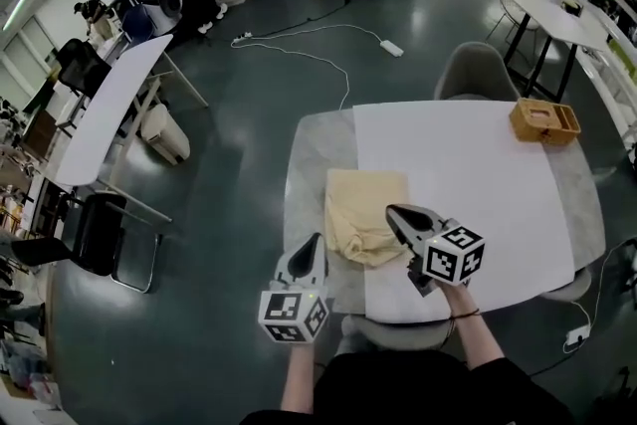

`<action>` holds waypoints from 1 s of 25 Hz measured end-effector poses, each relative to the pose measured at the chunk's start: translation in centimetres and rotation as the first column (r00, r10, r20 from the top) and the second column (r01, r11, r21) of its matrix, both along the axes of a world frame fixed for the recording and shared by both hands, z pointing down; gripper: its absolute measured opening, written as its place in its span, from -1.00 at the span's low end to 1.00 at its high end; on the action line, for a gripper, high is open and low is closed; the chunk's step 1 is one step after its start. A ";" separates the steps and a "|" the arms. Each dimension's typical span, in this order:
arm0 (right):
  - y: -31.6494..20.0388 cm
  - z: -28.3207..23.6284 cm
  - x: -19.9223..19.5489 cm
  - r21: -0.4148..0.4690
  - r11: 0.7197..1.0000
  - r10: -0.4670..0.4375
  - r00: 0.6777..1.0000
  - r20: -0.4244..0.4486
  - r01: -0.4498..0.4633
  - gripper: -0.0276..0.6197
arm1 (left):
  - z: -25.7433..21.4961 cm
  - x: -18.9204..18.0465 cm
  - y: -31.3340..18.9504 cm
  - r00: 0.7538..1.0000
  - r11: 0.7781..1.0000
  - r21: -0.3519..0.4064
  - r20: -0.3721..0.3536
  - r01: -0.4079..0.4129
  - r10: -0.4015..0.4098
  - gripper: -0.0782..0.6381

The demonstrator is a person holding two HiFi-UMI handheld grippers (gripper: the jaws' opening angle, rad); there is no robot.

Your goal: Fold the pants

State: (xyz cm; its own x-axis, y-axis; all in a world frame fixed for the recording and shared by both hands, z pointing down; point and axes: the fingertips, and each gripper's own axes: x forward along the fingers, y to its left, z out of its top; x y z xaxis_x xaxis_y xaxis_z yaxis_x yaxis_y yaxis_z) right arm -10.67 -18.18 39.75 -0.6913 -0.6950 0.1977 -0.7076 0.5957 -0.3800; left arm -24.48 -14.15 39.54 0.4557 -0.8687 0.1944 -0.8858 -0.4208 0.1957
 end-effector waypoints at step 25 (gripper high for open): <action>6.1 -5.7 10.4 0.192 0.972 0.125 0.989 0.079 -0.139 -0.87 | -5.7 2.4 4.9 0.995 0.979 0.193 0.065 0.064 -0.077 -0.74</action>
State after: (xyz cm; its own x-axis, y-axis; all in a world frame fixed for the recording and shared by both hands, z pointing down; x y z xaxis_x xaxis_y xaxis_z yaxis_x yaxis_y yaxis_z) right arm -0.27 -12.03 34.07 -0.5978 -0.8016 0.0055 -0.7622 0.5662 -0.3138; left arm -22.03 -9.25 33.82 0.3828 -0.9224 0.0522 -0.9234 -0.3802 0.0528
